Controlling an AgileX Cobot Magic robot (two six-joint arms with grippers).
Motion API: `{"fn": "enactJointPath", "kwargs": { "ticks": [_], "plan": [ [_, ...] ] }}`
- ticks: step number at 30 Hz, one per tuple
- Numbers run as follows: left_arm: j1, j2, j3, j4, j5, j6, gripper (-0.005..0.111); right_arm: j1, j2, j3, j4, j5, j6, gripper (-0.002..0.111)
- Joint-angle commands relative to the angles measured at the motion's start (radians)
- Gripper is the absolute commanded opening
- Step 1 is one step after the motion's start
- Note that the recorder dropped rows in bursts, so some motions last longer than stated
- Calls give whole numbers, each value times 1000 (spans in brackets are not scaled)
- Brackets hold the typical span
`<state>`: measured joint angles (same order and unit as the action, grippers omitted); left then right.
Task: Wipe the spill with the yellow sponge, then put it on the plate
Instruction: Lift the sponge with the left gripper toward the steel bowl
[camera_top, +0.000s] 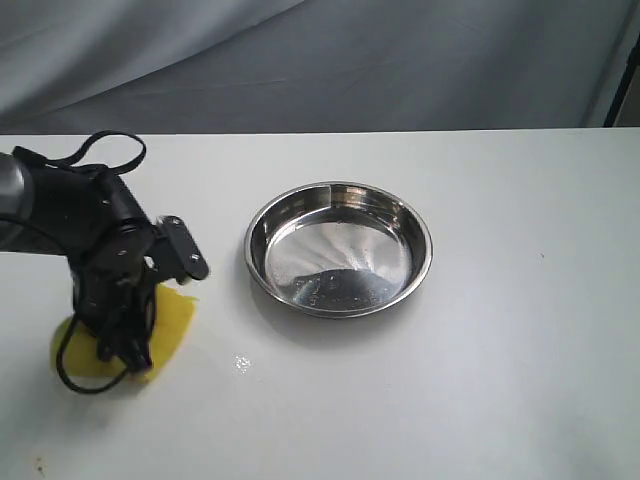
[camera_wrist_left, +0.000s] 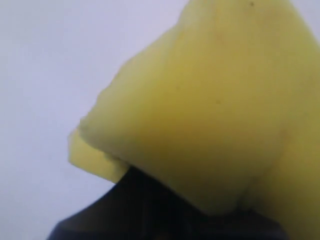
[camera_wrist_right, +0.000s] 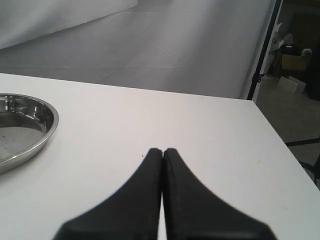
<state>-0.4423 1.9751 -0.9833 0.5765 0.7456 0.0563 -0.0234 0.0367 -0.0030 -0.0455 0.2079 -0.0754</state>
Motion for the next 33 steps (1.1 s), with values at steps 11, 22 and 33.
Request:
{"fn": "enactJointPath", "kwargs": {
  "ticks": [11, 22, 33],
  "plan": [
    [-31, -149, -116, 418, 65, -534, 0, 3, 4, 3, 7, -8, 2, 0],
    [-304, -229, -114, 270, -548, -518, 0, 3, 4, 3, 7, -8, 2, 0],
    [87, -234, -96, -105, -359, -555, 0, 3, 4, 3, 7, -8, 2, 0]
  ]
}}
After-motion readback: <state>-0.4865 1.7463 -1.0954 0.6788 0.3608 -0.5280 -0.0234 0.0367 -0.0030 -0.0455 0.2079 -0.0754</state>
